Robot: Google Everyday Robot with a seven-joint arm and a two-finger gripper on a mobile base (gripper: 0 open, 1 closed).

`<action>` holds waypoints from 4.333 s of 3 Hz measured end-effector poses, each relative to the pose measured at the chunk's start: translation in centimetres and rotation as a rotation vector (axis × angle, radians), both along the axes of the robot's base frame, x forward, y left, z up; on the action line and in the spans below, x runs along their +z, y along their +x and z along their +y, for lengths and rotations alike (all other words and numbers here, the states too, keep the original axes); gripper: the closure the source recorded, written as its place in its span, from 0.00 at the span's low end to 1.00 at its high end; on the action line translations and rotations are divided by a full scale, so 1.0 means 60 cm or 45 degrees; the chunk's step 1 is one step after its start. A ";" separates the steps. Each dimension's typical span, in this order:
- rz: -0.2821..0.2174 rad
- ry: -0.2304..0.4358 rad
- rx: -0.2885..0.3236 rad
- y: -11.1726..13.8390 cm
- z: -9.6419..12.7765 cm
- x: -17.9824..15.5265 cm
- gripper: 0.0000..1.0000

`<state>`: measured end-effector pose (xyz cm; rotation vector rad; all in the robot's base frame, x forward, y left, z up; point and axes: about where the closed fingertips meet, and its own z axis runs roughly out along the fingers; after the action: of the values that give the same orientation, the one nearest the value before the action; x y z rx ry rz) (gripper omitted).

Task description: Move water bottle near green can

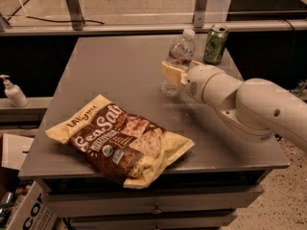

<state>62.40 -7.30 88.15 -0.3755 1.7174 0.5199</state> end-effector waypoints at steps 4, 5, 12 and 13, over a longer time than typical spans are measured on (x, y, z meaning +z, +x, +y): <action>-0.090 -0.027 0.021 0.005 0.010 0.073 1.00; -0.180 -0.056 0.027 0.002 0.016 0.134 1.00; 0.016 -0.205 -0.414 0.040 -0.320 0.075 1.00; 0.061 -0.182 -0.356 0.057 -0.320 0.064 1.00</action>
Offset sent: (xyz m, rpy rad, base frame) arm -0.0248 -0.1568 -0.0387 0.0703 0.0956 -0.3726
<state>65.82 -26.52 92.01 -0.2198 1.8225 0.2044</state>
